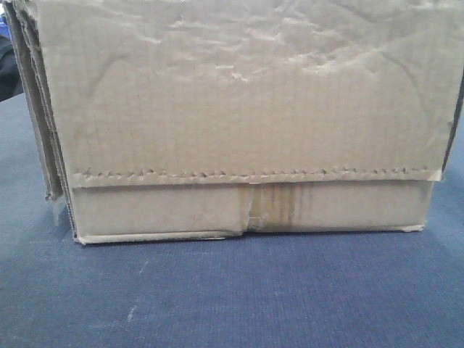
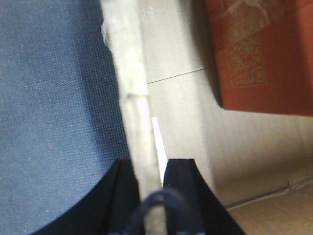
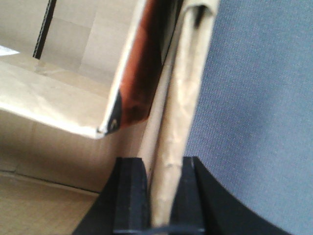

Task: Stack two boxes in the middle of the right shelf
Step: 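Lift the two stacked boxes off the table with both grippers, then hold the boxes with both grippers while driving away from the table, then hold the boxes while turning and driving to the steel shelf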

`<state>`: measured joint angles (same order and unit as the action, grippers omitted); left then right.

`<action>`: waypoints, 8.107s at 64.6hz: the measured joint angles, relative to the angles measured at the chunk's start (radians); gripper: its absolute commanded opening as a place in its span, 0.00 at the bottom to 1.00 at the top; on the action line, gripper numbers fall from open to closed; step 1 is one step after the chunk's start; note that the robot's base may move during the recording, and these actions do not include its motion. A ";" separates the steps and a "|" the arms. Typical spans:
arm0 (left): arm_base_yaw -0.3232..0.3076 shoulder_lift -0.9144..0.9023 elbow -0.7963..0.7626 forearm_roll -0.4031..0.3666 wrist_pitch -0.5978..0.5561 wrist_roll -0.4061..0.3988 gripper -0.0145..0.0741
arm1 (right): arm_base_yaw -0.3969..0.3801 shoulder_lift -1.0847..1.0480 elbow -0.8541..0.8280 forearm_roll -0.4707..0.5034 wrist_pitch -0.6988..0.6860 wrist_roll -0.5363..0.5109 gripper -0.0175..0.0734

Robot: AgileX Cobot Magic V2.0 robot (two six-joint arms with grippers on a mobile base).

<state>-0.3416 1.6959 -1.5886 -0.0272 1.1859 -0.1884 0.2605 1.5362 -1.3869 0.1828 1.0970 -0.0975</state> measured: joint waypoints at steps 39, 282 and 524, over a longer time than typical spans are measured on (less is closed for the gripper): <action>0.000 -0.154 -0.316 0.033 0.044 -0.024 0.04 | 0.000 -0.176 -0.265 -0.015 0.013 0.015 0.03; 0.000 -0.219 -0.450 0.042 -0.040 -0.026 0.04 | 0.000 -0.193 -0.461 -0.011 0.007 0.015 0.03; 0.000 -0.219 -0.450 0.047 -0.040 -0.026 0.04 | 0.000 -0.193 -0.464 -0.011 0.009 0.013 0.03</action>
<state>-0.3416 1.4764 -2.0386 0.0195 1.1455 -0.2144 0.2605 1.3430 -1.8513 0.1718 1.1057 -0.0847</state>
